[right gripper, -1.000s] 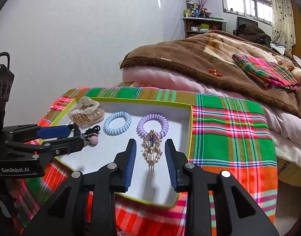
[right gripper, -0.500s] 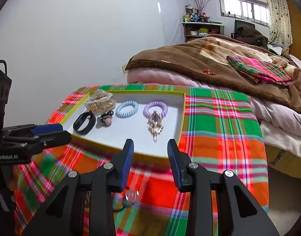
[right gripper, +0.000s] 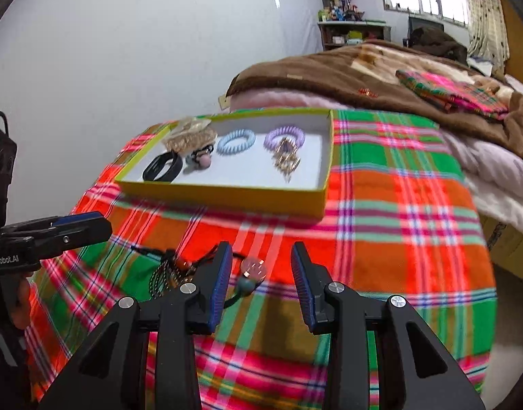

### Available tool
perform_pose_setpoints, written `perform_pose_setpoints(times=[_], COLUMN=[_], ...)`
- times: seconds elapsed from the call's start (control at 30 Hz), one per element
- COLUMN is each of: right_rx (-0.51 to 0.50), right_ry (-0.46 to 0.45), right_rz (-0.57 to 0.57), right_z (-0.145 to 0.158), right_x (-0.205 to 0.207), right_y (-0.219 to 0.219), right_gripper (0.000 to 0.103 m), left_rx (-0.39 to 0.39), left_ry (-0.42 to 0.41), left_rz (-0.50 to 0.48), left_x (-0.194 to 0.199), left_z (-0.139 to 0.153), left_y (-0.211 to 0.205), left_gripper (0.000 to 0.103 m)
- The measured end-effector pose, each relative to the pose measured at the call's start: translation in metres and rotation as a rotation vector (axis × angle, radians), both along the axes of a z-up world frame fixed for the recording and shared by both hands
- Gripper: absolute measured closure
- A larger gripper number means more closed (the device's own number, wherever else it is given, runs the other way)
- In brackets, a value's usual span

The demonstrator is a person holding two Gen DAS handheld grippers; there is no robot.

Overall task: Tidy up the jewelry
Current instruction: 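Withdraw both grippers from the box back to the blanket jewelry, then grasp the black cord tie with teal bead using the right gripper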

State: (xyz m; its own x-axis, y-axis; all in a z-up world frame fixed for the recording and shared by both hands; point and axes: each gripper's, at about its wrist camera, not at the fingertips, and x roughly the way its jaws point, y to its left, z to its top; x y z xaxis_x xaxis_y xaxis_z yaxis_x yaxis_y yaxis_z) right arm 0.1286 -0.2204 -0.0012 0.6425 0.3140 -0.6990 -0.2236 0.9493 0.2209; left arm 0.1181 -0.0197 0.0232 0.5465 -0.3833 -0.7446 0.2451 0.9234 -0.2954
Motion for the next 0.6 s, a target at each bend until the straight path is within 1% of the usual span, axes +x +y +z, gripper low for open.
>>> perform_pose_setpoints(times=[0.2,0.37,0.6], right_rx=[-0.005,-0.008,-0.038], right_ry=[0.055,0.06,0.074], right_rz=[0.008,0.001,-0.002], right_z=[-0.014,-0.015,-0.017], right_x=[0.003,0.005,0.01], right_y=[0.008,0.008,0.014], right_gripper=[0.066,0.066,0.066], left_rx=[-0.002,-0.005,-0.008], left_ry=[0.005,0.007,0.014], left_rz=[0.014,0.016,0.019], left_x=[-0.009,-0.011,-0.011], left_z=[-0.003,-0.004,-0.007], left_y=[0.007,0.009,0.009], left_gripper=[0.041,0.041,0.04])
